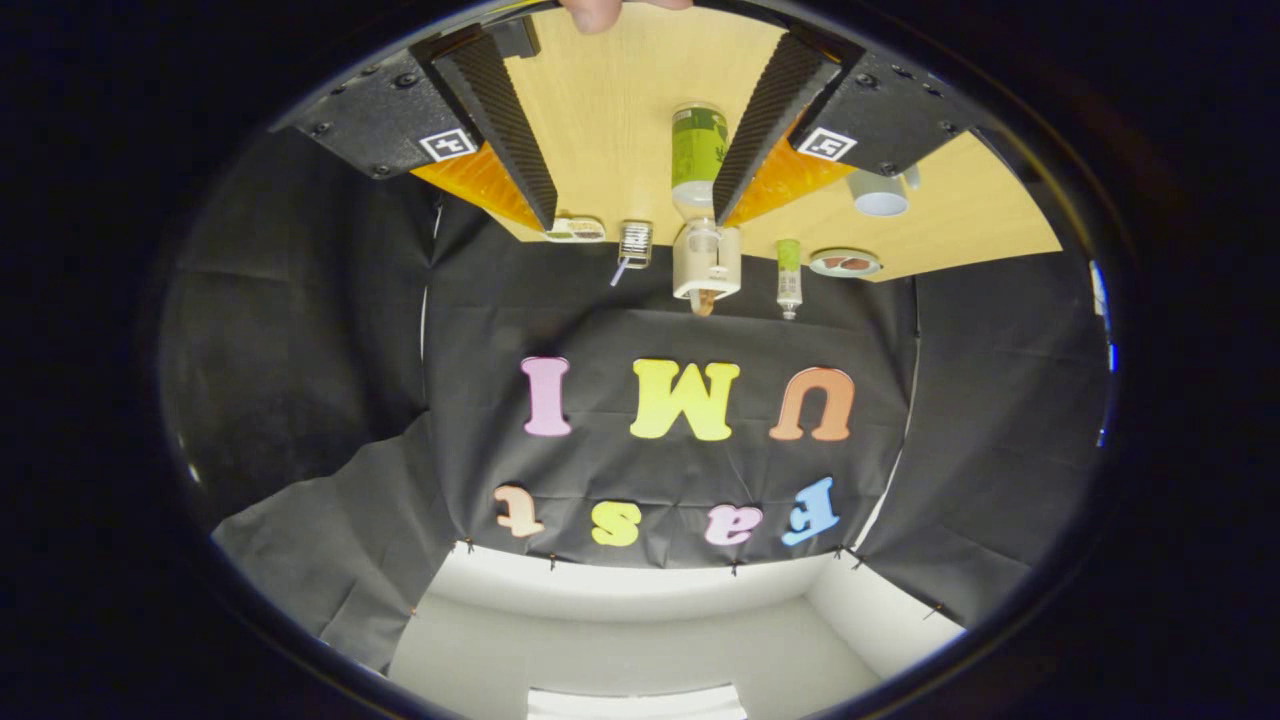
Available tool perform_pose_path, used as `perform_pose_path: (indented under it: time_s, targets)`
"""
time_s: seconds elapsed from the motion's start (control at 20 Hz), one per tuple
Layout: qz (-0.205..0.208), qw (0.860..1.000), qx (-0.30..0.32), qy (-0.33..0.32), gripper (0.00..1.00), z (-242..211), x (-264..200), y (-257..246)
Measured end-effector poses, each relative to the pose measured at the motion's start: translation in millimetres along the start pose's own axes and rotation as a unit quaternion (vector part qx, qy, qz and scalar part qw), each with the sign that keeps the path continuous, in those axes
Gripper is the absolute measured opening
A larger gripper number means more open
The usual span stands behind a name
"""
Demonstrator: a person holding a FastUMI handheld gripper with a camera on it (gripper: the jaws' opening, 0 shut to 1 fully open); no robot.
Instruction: Take the bottle from table, then pour the juice into the cup, finally place the bottle on the coaster
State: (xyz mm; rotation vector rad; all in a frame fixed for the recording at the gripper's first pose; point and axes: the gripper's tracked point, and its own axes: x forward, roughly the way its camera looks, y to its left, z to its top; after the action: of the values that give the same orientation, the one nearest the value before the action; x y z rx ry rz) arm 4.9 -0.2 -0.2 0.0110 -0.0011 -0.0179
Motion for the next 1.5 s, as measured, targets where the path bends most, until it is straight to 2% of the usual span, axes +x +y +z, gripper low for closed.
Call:
perform_pose_path:
  time_s: [0.8,1.2,1.5]
  targets:
    - [0.013,1.000,-0.002,0.016,1.00,-14.0,8.2,15.4]
    - [0.028,0.998,-0.002,0.047,1.00,-51.4,33.1,30.8]
    - [0.037,0.995,0.014,0.091,1.00,-97.8,64.5,51.3]
